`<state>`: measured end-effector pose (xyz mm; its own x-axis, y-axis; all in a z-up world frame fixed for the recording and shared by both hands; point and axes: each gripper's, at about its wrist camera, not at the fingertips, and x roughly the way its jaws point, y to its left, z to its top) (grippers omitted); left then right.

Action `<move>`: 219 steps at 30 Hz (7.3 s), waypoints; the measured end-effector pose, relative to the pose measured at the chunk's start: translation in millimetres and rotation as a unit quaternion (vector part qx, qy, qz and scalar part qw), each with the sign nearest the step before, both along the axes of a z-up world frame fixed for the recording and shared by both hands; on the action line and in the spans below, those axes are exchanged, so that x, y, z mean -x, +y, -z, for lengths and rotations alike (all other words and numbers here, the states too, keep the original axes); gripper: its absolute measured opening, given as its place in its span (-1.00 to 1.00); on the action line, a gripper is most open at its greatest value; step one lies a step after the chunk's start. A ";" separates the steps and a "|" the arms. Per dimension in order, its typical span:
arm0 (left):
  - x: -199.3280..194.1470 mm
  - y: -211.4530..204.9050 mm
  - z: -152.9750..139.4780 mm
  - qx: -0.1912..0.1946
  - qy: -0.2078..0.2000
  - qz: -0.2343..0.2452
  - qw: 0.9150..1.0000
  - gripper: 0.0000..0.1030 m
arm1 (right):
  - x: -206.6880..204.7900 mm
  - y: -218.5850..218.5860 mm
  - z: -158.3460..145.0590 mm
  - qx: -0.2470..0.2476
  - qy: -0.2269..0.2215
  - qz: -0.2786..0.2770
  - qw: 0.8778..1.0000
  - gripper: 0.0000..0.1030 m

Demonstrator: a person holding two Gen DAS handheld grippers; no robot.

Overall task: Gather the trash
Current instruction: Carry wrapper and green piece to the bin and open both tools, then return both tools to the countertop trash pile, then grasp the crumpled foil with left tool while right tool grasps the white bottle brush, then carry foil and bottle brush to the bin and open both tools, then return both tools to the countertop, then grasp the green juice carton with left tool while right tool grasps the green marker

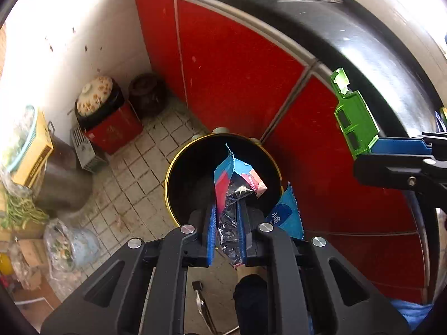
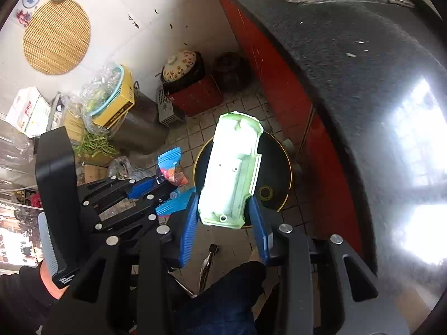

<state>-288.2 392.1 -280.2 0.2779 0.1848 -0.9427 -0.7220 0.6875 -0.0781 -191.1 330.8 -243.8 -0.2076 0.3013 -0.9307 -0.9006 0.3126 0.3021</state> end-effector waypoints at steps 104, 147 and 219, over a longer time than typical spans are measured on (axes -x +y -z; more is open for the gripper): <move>-370.0 -394.8 -153.0 -0.034 -0.089 0.475 0.875 -0.55 | -290.3 -559.6 -144.6 -0.091 -0.124 0.504 0.850 -0.65; -3.3 -78.7 -83.6 -0.037 -0.013 0.094 0.995 -0.55 | -30.9 -73.5 -75.8 -0.093 -0.014 0.016 0.995 -0.65; -383.3 -443.8 -138.1 0.003 -0.102 0.464 0.880 0.82 | -286.7 -593.5 -135.7 -0.039 -0.165 0.538 0.826 0.40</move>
<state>95.1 -51.7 -142.1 0.4705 -0.2158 -0.8556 0.1806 0.9727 -0.1460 95.6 -262.7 -108.1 0.4801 0.2087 -0.8520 -0.1516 0.9764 0.1538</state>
